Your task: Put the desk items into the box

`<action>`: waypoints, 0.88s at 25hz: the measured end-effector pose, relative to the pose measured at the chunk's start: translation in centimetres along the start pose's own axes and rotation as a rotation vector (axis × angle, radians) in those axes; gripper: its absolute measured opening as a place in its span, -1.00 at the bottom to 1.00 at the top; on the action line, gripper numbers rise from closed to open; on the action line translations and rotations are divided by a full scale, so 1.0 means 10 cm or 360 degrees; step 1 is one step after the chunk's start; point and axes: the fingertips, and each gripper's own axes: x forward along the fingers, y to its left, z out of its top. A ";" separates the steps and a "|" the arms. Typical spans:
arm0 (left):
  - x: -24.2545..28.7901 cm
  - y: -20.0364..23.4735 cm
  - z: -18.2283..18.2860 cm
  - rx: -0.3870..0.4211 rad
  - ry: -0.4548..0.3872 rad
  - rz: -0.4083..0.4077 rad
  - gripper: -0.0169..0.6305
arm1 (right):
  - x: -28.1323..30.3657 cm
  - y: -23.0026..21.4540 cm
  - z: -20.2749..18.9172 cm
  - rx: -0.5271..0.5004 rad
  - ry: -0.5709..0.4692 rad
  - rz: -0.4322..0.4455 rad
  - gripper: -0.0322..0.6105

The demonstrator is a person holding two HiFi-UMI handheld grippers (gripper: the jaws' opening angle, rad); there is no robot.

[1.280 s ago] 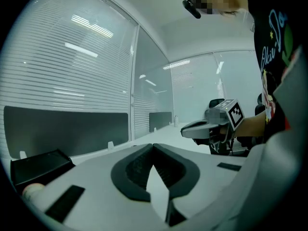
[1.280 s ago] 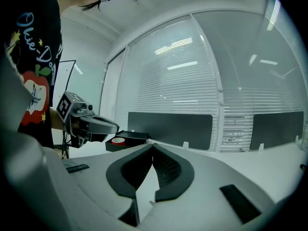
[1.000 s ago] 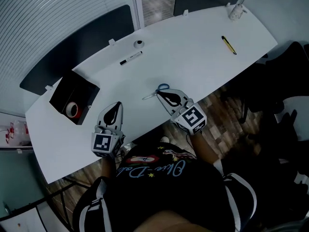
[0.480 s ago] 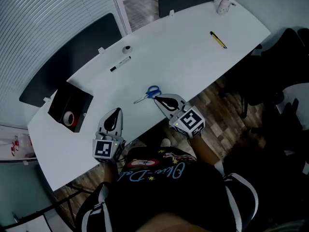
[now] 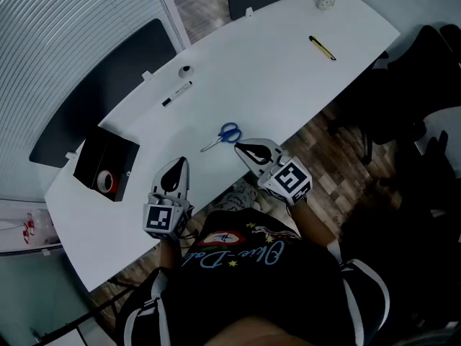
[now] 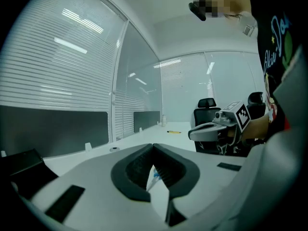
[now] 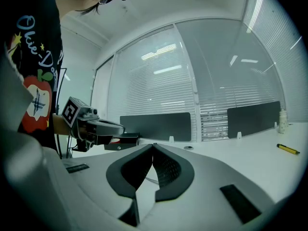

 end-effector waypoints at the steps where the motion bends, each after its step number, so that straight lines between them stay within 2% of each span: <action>1: 0.04 -0.02 0.01 0.0003 -0.0007 -0.0025 -0.96 | -0.02 -0.02 0.00 -0.0002 0.0008 -0.0017 -0.91; 6: 0.32 -0.04 0.03 -0.0023 -0.0012 -0.0117 -0.96 | -0.06 -0.20 -0.03 0.0005 0.0042 -0.0107 -0.91; 11: 0.51 -0.04 0.07 -0.0027 -0.0024 -0.0160 -0.96 | 0.03 -0.39 -0.03 0.0033 0.0083 -0.0102 -0.91; 16: 0.62 0.15 0.10 -0.0017 -0.0018 -0.0153 -0.96 | 0.28 -0.50 -0.01 0.0026 0.0118 -0.0075 -0.91; 22: 0.68 0.35 0.08 -0.0065 -0.0037 -0.0103 -0.96 | 0.58 -0.55 0.01 0.0007 0.0154 -0.0009 -0.91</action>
